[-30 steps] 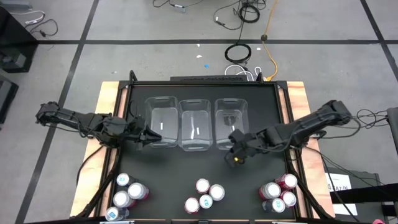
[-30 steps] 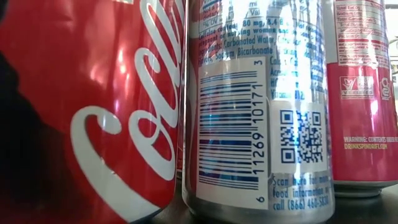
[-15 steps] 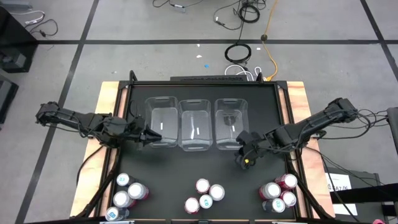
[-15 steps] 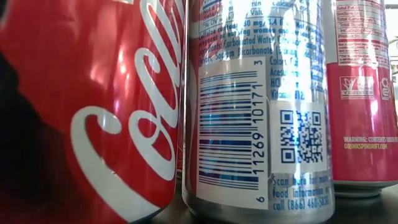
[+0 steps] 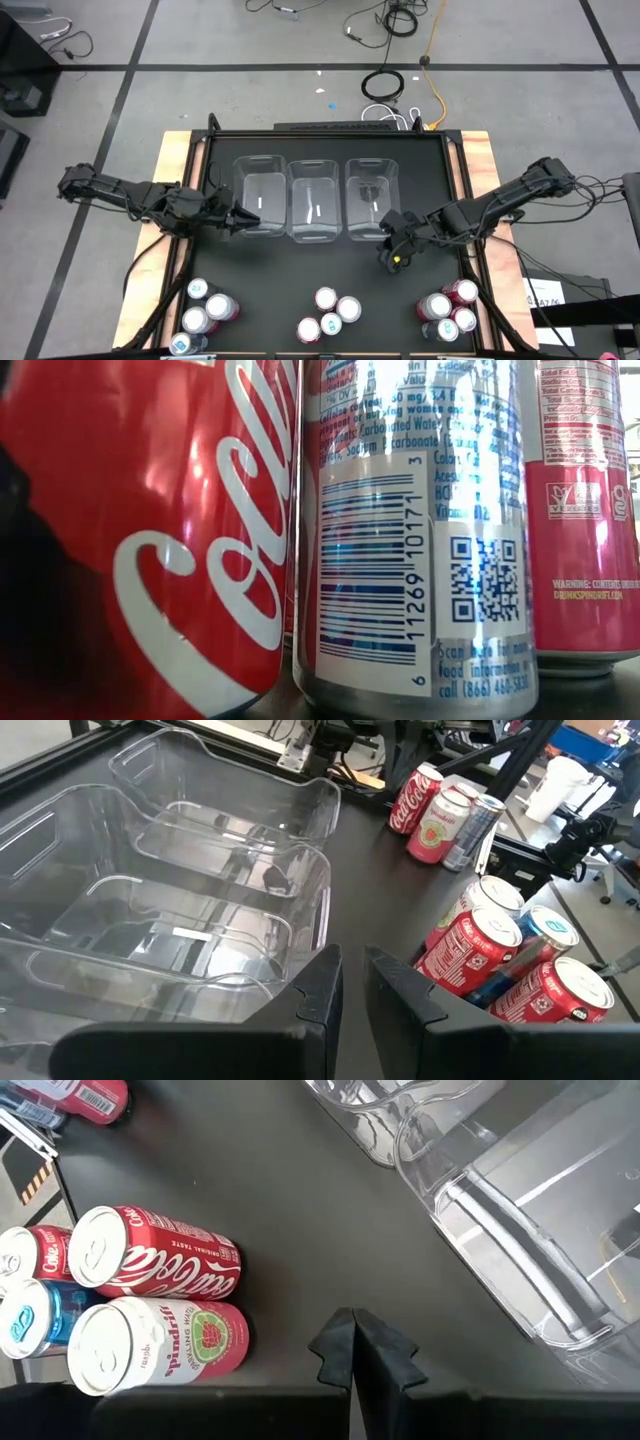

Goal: Sort soda cans
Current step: Put the pink-white soda can into the middle transparent bin

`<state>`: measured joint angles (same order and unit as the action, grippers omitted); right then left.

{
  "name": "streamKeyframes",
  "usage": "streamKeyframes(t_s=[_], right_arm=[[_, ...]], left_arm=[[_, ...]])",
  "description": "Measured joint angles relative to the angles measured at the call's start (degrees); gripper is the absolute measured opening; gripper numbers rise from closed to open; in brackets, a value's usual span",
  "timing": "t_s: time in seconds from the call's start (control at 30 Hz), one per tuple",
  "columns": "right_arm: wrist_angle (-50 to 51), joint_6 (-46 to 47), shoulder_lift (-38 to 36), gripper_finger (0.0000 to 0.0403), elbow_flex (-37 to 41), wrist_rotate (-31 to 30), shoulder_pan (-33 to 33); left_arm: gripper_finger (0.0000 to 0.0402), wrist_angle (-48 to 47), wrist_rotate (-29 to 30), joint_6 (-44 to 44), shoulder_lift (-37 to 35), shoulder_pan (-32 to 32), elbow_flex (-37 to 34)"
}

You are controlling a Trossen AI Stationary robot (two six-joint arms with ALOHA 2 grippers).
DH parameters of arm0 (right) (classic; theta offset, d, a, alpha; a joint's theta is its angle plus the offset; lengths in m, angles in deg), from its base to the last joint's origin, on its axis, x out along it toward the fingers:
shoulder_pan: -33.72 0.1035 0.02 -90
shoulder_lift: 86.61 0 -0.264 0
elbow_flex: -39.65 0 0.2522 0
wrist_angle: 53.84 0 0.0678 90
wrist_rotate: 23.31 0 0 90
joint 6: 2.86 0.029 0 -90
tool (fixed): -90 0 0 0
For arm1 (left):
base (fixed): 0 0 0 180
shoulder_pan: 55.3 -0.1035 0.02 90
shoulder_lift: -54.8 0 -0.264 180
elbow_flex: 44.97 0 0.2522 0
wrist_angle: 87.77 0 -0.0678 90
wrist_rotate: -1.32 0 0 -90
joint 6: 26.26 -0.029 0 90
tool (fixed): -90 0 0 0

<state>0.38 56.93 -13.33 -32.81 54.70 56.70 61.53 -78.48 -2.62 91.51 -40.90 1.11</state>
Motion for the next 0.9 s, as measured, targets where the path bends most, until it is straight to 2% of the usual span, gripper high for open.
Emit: streamKeyframes(t_s=[0.47, 0.77, 0.9], right_arm=[[0.0, 4.4, 0.0, 0.0, 0.0, -0.3, 0.0], [-2.6, 13.6, 0.0, 0.0, 0.0, -8.1, -0.2], [-2.5, 16.4, 0.9, 0.0, -2.1, -8.8, -0.1]], left_arm=[[0.0054, 0.0, 0.0, 0.0, 0.0, 0.0, 0.0], [0.0054, 0.0, 0.0, 0.0, 0.0, 0.0, 0.0], [0.0054, 0.0, 0.0, 0.0, 0.0, 0.0, 0.0]])
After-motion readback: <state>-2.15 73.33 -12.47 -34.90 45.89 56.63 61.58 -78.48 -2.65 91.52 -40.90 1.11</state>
